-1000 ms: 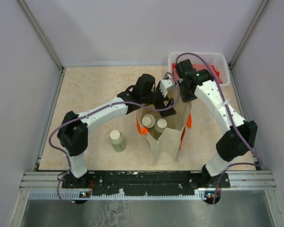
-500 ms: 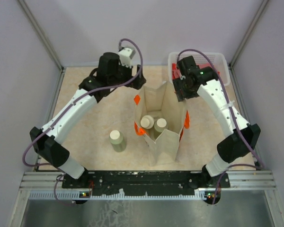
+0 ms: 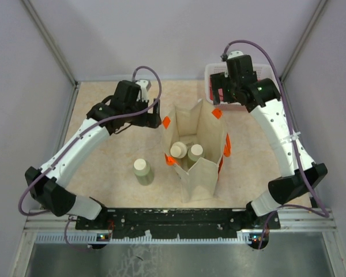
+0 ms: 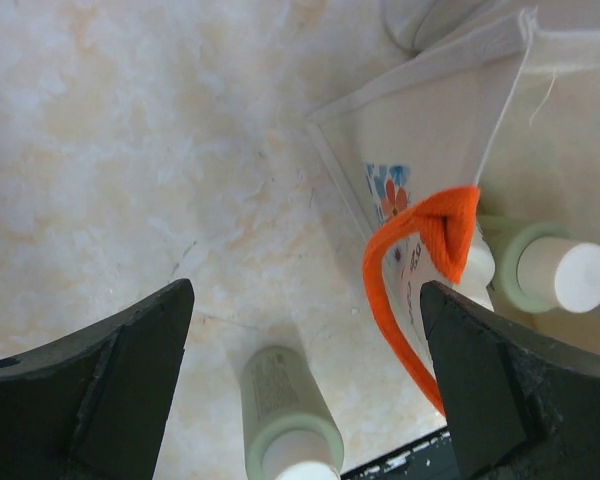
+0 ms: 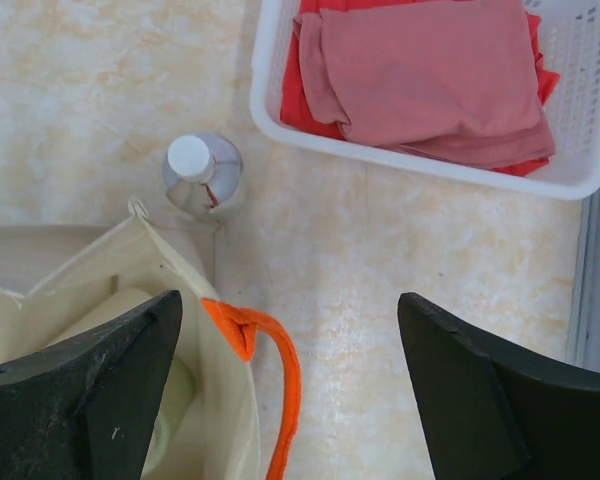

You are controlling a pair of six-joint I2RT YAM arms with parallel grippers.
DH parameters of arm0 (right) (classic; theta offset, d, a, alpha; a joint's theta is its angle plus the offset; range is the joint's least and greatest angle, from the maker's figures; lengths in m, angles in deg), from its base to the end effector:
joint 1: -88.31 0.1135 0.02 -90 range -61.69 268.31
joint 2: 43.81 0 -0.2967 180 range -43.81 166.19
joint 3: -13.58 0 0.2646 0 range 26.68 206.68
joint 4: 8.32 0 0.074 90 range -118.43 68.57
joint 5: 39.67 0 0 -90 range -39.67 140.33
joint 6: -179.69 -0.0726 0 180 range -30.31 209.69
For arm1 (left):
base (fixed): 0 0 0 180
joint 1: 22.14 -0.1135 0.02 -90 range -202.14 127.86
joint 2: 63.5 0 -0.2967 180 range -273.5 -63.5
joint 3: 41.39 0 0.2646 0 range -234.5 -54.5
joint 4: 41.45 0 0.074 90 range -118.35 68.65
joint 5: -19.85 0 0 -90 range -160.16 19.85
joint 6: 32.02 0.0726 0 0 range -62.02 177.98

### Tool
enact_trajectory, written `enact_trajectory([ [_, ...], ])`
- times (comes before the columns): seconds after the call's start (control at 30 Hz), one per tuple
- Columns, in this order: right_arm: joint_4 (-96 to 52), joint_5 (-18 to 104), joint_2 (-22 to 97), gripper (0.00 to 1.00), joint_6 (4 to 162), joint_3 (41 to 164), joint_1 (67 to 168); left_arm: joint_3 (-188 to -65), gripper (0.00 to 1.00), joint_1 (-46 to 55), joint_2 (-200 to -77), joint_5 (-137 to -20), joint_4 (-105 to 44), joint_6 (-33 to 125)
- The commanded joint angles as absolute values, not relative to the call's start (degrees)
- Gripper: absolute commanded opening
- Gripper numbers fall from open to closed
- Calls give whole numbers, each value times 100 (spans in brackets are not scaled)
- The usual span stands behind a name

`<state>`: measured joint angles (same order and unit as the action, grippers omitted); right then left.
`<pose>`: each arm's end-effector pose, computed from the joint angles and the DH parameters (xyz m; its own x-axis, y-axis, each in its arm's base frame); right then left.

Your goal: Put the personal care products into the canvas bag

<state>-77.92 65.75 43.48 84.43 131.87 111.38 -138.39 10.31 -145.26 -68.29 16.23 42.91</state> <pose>0.3253 0.1176 0.4563 -0.5887 -0.1547 -0.7934 -0.1332 0.9867 -0.0935 0.2890 -0.1809 0.3778 -0.6840 0.1270 -0.7183 0.3503 0.9210 -0.1707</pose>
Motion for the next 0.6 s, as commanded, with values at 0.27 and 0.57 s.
enact_trajectory([
  [0.27,-6842,6684,4611,90,8305,13107,11095,-12828,100,1213,-13416,-7926,3235,2968],
  [0.57,-6834,6591,4532,90,8375,13053,11090,-12133,100,1249,-12618,-7491,3124,2494],
])
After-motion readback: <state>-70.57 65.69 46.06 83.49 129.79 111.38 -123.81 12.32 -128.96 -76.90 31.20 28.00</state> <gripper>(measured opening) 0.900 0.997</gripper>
